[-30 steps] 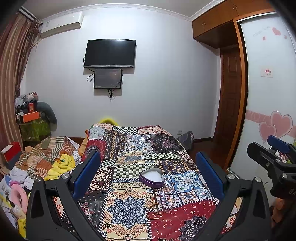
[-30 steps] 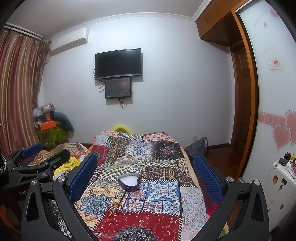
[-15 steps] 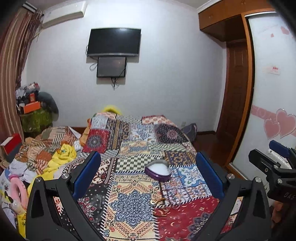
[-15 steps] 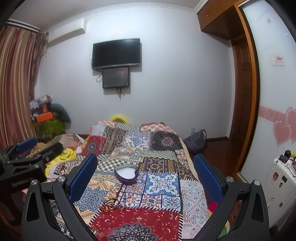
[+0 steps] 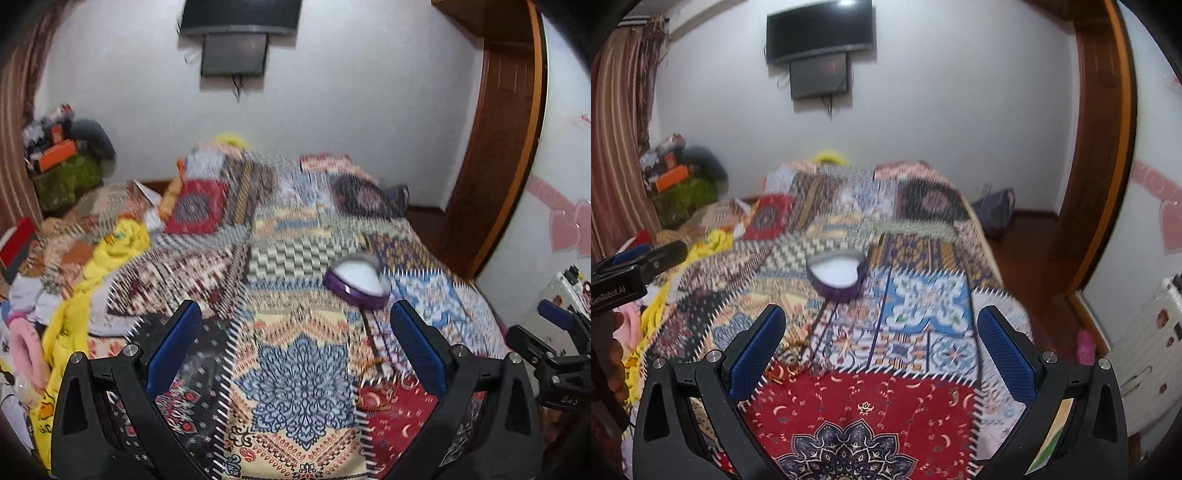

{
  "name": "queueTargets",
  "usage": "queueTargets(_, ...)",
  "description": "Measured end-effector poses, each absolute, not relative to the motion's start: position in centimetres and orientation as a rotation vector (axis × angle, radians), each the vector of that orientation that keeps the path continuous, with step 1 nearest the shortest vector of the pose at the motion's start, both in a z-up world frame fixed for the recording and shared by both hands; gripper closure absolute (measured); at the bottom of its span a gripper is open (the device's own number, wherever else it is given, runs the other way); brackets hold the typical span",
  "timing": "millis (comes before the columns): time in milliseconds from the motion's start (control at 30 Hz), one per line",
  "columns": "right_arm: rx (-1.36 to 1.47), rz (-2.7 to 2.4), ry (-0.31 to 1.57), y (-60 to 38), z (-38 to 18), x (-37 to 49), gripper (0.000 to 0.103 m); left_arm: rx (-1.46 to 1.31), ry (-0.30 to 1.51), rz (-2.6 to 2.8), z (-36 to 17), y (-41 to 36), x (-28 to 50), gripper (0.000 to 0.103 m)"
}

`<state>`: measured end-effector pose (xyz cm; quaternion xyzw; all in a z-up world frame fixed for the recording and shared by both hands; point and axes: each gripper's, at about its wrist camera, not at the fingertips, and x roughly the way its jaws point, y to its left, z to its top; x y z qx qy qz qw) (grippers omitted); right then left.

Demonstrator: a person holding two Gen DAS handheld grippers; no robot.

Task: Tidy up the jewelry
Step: 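Reach the right gripper to the jewelry pile and grasp a ring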

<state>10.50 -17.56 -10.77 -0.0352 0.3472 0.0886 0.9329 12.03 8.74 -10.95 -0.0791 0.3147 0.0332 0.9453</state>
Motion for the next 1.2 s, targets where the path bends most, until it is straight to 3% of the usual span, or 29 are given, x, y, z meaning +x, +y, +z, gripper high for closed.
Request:
queueTargets(333, -0.131, 0.242, 0.873, -16.4, -16.1, 12.9, 0.000, -0.093, 0.848, -0.046, -16.3, 7.7, 14.8, 0.030)
queueTargets(433, -0.135, 0.274, 0.901, -15.9, -16.8, 13.3, 0.001, -0.074, 0.892, -0.079, -17.6, 7.4, 15.3, 0.033)
queueTargets(500, -0.136, 0.296, 0.920, -15.5, -17.3, 13.5, 0.007, -0.062, 0.914, -0.103, -18.2, 7.0, 15.6, 0.037)
queueTargets(600, -0.127, 0.341, 0.959, -15.1, -18.0, 14.0, 0.026, -0.046, 0.937, -0.136, -18.9, 6.5, 16.0, 0.046)
queueTargets(667, -0.120, 0.366, 0.980, -14.8, -18.5, 14.3, 0.038, -0.041, 0.943, -0.169, -19.2, 6.1, 16.1, 0.059)
queueTargets(800, -0.115, 0.395, 1.002, -14.4, -19.1, 14.6, 0.043, -0.036, 0.958, -0.216, -19.7, 5.5, 16.5, 0.071)
queueTargets(1000, -0.120, 0.421, 1.016, -13.9, -19.7, 14.9, 0.046, -0.035, 0.975, -0.274, -20.4, 4.5, 17.2, 0.073)
queueTargets(1100, -0.116, 0.430, 1.030, -13.9, -20.1, 15.1, 0.060, -0.003, 0.985, -0.272, -20.9, 3.9, 17.6, 0.080)
queueTargets(1200, -0.117, 0.423, 1.032, -14.1, -20.5, 15.3, 0.064, 0.018, 0.977, -0.268, -21.2, 3.7, 17.8, 0.080)
